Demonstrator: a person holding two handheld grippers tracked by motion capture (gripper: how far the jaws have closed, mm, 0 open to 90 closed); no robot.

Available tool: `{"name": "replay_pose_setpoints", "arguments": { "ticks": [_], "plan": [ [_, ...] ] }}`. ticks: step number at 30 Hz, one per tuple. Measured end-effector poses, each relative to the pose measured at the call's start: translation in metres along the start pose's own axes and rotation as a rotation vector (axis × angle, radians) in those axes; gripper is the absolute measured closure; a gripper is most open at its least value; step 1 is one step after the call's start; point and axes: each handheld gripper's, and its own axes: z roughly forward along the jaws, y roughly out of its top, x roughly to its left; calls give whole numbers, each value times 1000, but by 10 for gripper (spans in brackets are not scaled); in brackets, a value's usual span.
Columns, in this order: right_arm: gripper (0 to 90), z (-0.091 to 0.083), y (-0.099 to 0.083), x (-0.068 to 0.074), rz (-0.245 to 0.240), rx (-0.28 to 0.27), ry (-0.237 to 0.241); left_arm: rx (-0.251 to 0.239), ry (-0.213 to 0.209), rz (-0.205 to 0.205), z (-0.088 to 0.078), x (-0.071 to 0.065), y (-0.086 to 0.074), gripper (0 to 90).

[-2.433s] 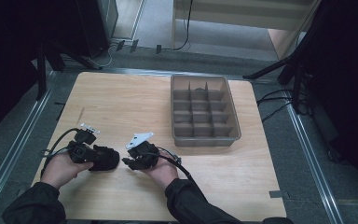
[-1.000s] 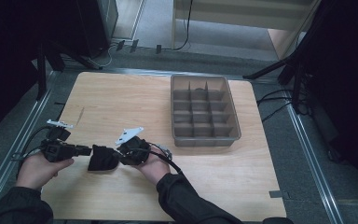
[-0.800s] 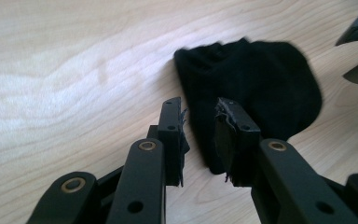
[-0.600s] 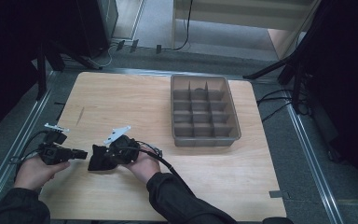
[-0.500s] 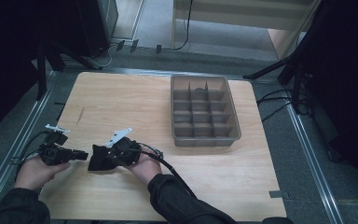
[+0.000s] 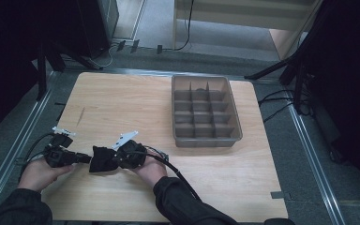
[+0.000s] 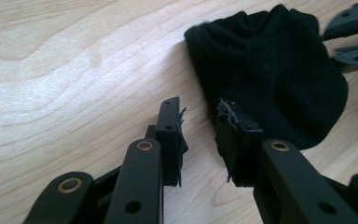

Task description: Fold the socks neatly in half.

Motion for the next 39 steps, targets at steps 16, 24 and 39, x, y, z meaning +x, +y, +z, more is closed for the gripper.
{"name": "replay_pose_setpoints", "arguments": {
  "ticks": [16, 24, 39],
  "plan": [
    [749, 8, -4, 0, 5, 12, -10, -2, -24, 41, 1, -16, 4, 683],
    [746, 12, -4, 2, 3, 11, -9, 7, 1, 72, 12, -21, 10, 677],
    [663, -6, 14, -1, 10, -37, 6, -1, 36, 73, 17, -21, 10, 673]
  ]
}}
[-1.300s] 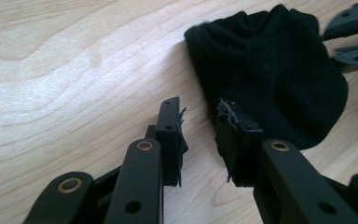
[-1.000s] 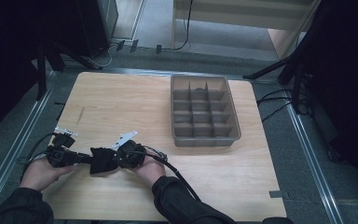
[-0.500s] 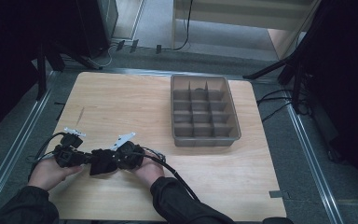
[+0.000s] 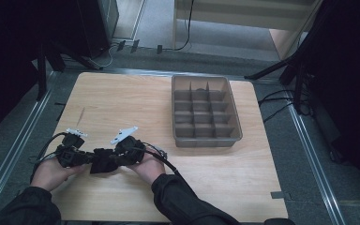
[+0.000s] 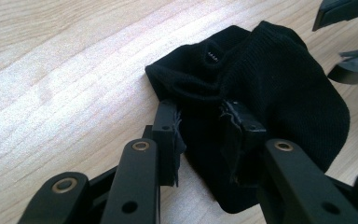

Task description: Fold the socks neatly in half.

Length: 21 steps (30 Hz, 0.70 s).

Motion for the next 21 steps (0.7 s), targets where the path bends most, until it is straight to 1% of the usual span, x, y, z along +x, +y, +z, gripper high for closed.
{"name": "replay_pose_setpoints", "arguments": {
  "ticks": [2, 4, 6, 7, 8, 9, 11, 12, 13, 16, 19, 21],
  "plan": [
    [658, 1, 4, 2, -3, -5, 5, -1, 2, 2, 0, 0, 0, 672],
    [630, 6, 6, 4, 6, 4, 4, 0, 5, 6, 0, 0, 0, 673],
    [593, 14, 6, 3, 39, 33, 13, 0, 7, 8, 0, 0, 0, 673],
    [617, 17, 5, 3, 61, 40, 16, 1, 9, 9, 0, 0, -1, 673],
    [662, 18, 5, 3, 66, 43, 16, 2, 10, 12, 0, 0, -1, 673],
    [731, 19, 5, 3, 53, 43, 5, 3, 10, 14, 0, 0, -1, 673],
    [860, 16, 6, 4, 41, 36, 13, 1, 10, 13, 0, 0, -1, 673],
    [870, 14, 8, 4, 43, 37, 22, 1, 11, 13, 0, 0, -1, 672],
    [876, 13, 10, 5, 33, 39, 26, 2, 11, 14, 0, 0, -1, 671],
    [880, 10, 12, 7, -2, 51, 11, 4, 13, 14, 0, -1, -2, 670],
    [878, 8, 13, 7, 1, 42, 10, 10, 4, 26, 1, -2, -3, 665],
    [866, 6, 13, 6, 9, 42, 8, 9, 7, 25, 1, -2, -3, 656]
  ]
}}
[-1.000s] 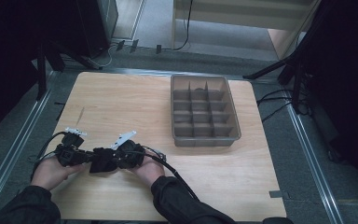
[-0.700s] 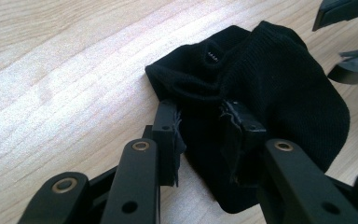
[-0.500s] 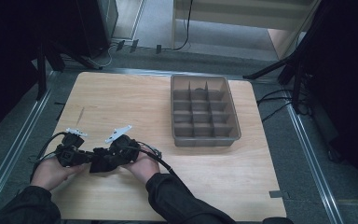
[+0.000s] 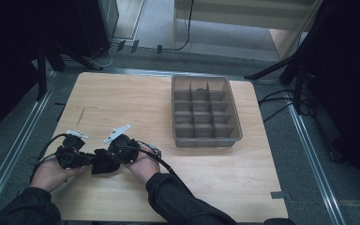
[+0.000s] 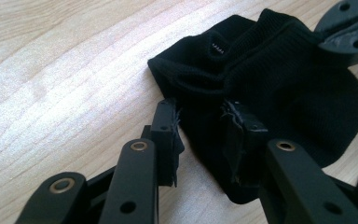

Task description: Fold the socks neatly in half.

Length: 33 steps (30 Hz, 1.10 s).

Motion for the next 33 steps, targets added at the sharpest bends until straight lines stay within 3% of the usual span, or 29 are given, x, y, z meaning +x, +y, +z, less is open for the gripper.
{"name": "replay_pose_setpoints", "arguments": {
  "ticks": [2, 6, 8, 13, 21, 33],
  "plan": [
    [823, 0, -1, -1, -3, 3, -17, 8, -2, -4, -1, 0, 0, 654],
    [734, -1, -3, -7, 14, 2, -17, -31, -9, -26, -11, 2, -2, 655],
    [731, -5, -5, -9, 15, -7, -22, -52, -9, -47, -16, 4, -5, 657],
    [752, -17, -7, -13, 15, -26, -34, -30, 7, -65, -20, 8, -12, 673],
    [779, -14, -19, -16, 28, -15, -32, -43, 2, -55, -20, 7, -11, 666],
    [674, -18, -19, -11, -41, -63, -2, -125, -10, -99, -31, 16, -16, 565]
  ]
}}
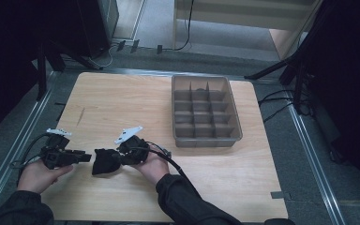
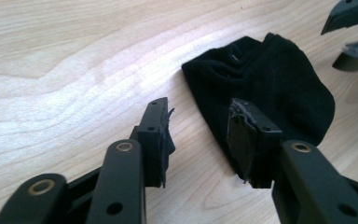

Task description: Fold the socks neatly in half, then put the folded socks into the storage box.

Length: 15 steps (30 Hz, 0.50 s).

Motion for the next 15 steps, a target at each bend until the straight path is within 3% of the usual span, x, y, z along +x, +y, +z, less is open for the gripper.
{"name": "replay_pose_setpoints", "arguments": {
  "ticks": [10, 15],
  "plan": [
    [586, 1, 4, 1, -29, -22, 5, -19, 2, -14, -3, 7, -1, 544],
    [492, 11, 8, 2, -20, -20, 36, -21, -1, -17, -3, 8, -1, 543]
  ]
}}
